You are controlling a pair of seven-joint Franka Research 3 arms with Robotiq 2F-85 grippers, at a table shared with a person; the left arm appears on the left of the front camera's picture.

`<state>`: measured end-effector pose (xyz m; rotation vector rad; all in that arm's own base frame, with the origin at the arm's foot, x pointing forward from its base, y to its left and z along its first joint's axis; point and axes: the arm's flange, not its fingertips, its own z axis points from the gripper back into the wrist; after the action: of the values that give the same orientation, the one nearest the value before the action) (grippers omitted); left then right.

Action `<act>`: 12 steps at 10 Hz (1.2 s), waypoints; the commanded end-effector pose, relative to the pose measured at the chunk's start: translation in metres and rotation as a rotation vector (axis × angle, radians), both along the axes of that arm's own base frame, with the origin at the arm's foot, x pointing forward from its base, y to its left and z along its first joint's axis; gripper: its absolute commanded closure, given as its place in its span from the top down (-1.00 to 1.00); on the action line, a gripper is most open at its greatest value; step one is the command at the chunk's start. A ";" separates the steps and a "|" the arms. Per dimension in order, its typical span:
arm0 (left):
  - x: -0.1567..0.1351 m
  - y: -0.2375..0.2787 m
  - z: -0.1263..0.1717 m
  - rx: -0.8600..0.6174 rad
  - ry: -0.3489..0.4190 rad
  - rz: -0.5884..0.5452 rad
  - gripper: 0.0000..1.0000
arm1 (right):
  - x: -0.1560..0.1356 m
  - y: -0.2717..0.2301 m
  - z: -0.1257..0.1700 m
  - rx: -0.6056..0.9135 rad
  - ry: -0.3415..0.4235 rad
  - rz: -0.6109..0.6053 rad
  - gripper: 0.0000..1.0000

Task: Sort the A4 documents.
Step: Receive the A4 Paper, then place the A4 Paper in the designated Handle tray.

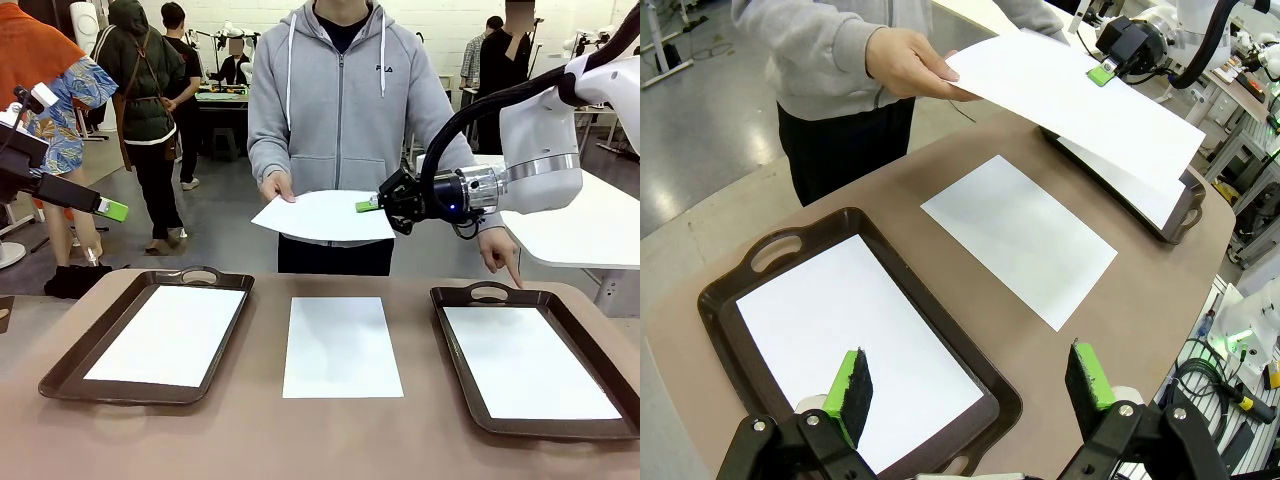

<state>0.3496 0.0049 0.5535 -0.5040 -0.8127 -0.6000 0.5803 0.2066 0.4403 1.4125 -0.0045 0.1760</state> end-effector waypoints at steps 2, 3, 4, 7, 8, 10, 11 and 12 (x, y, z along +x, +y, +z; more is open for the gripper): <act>0.000 0.000 -0.001 0.000 -0.003 0.000 1.00 | 0.001 0.002 -0.002 0.018 0.027 -0.023 -1.00; 0.000 0.000 -0.001 0.000 -0.003 0.000 1.00 | 0.001 0.001 -0.002 0.021 0.029 -0.024 -1.00; 0.000 0.000 -0.001 0.000 -0.003 0.000 1.00 | -0.001 0.004 0.000 0.014 0.016 0.034 -1.00; 0.000 0.000 -0.001 0.000 -0.003 0.000 1.00 | 0.000 0.000 -0.001 0.000 0.002 0.000 -1.00; 0.000 0.000 -0.001 0.000 -0.003 0.000 1.00 | 0.000 0.000 -0.001 0.000 0.002 0.000 -1.00; 0.000 0.000 -0.001 0.000 -0.003 0.000 1.00 | 0.000 0.000 -0.001 0.000 0.002 0.000 -1.00; 0.000 0.000 -0.001 0.000 -0.003 0.000 1.00 | 0.000 0.000 -0.001 0.000 0.002 0.000 -1.00; 0.000 0.000 -0.001 0.000 -0.003 0.000 1.00 | 0.000 0.000 -0.001 0.000 0.002 0.000 -1.00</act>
<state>0.3496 0.0049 0.5535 -0.5040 -0.8127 -0.6000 0.5796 0.2066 0.4398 1.4153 0.0017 0.1790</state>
